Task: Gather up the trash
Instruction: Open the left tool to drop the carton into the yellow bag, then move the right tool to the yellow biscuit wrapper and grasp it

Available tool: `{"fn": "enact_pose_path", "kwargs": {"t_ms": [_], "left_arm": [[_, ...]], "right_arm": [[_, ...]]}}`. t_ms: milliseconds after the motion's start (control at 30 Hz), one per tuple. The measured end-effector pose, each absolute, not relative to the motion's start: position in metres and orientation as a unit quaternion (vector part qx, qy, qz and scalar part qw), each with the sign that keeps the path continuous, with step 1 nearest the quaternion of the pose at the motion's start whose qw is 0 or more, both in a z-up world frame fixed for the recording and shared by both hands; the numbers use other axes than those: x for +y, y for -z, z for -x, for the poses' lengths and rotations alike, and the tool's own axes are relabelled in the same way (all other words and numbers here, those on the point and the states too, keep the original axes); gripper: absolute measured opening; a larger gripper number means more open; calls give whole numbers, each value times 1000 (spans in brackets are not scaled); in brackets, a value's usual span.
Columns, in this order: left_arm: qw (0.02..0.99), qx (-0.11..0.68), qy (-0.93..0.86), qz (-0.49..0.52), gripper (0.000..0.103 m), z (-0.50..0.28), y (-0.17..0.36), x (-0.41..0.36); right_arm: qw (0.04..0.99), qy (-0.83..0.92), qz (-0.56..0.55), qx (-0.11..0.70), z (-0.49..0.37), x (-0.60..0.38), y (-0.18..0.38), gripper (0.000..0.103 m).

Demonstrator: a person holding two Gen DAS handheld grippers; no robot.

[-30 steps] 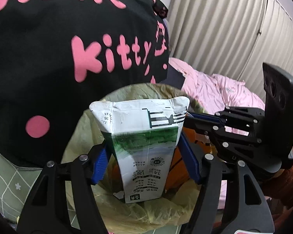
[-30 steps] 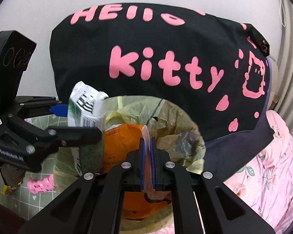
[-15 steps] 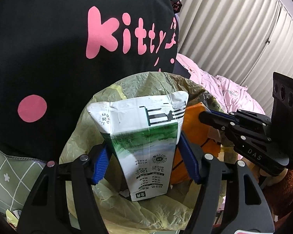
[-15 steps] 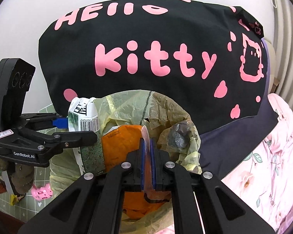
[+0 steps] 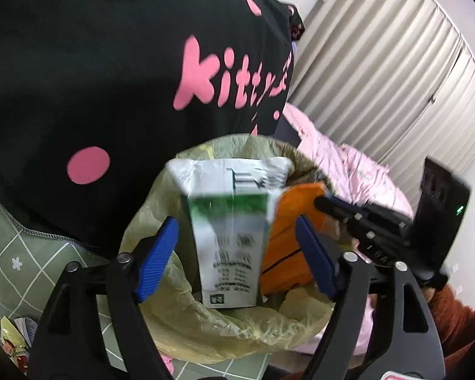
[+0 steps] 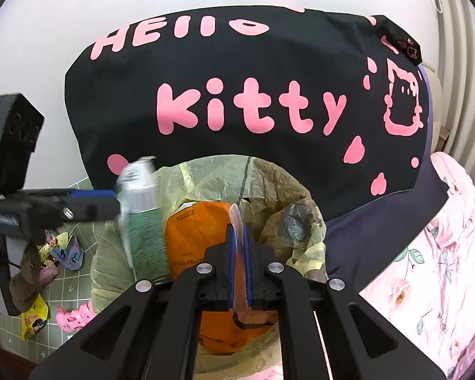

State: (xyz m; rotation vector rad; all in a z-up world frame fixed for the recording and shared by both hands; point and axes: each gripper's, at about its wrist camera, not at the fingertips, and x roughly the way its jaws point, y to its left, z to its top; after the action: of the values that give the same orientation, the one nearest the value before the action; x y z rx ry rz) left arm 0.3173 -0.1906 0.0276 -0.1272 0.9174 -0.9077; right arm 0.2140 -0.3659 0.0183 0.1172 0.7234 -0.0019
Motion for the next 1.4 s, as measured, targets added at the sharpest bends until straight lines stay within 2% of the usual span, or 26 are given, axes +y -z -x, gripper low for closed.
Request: {"fn": "enact_pose_path", "kwargs": {"t_ms": [333, 367, 400, 467, 800, 900, 1167, 1267, 1400], "left_arm": [[824, 404, 390, 67, 76, -308, -41, -166], [828, 404, 383, 68, 76, -307, -39, -162], [830, 404, 378, 69, 76, -306, -34, -159], [836, 404, 363, 78, 79, -302, -33, -150], [878, 392, 264, 80, 79, -265, -29, -65], [889, 394, 224, 70, 79, -249, -19, -25], [897, 408, 104, 137, 80, -195, 11, 94], [886, 431, 95, 145, 86, -174, 26, 113], [856, 488, 103, 134, 86, -149, 54, 114]], "right_arm": [[930, 25, -48, 363, -215, -361, -11, 9], [932, 31, -47, 359, -214, -363, -13, 16], [935, 36, -46, 349, -211, -365, -17, 30], [941, 40, -45, 334, -207, -366, -23, 36], [955, -43, -25, 293, -205, -319, -56, 37], [946, -114, -24, 304, -213, -288, -49, 41], [907, -238, 13, 346, -232, -201, -15, 41], [896, -266, 14, 356, -236, -182, -6, 41], [882, -283, 35, 375, -243, -155, 8, 41]]}}
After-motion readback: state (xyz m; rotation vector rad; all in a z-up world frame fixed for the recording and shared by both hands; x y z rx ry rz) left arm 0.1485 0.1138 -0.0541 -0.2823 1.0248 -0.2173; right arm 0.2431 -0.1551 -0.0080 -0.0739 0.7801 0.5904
